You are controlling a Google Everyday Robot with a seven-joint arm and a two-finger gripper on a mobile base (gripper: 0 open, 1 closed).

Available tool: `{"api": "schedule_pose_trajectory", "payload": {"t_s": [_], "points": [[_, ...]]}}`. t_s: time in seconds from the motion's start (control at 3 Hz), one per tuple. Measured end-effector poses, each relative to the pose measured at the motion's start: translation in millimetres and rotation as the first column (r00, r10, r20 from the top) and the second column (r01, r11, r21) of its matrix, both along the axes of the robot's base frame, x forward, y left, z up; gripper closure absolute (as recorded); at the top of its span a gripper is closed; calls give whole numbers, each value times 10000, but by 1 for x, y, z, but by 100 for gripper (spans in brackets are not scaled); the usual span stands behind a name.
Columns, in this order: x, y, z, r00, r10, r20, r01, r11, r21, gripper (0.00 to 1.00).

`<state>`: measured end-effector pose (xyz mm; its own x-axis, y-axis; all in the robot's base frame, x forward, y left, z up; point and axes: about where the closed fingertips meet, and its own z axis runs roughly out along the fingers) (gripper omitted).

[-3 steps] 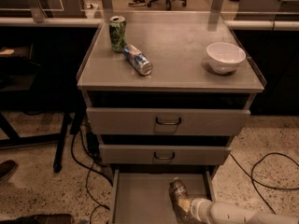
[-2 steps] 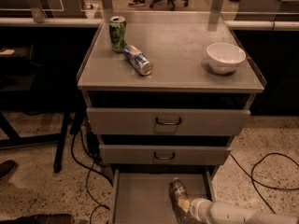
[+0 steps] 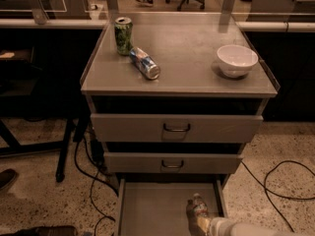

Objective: Pick water bottle from bottom drawer and place on counter

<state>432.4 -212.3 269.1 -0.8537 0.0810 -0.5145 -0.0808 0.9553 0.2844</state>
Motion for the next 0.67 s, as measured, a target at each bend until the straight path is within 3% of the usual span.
{"api": "schedule_pose_trajectory", "payload": {"t_s": [0.33, 0.67], "points": [[-16, -22, 31, 9962, -709, 504, 715, 9974, -99, 100], [-11, -38, 55, 9799, -1298, 1518, 1279, 9915, 226, 100]]}}
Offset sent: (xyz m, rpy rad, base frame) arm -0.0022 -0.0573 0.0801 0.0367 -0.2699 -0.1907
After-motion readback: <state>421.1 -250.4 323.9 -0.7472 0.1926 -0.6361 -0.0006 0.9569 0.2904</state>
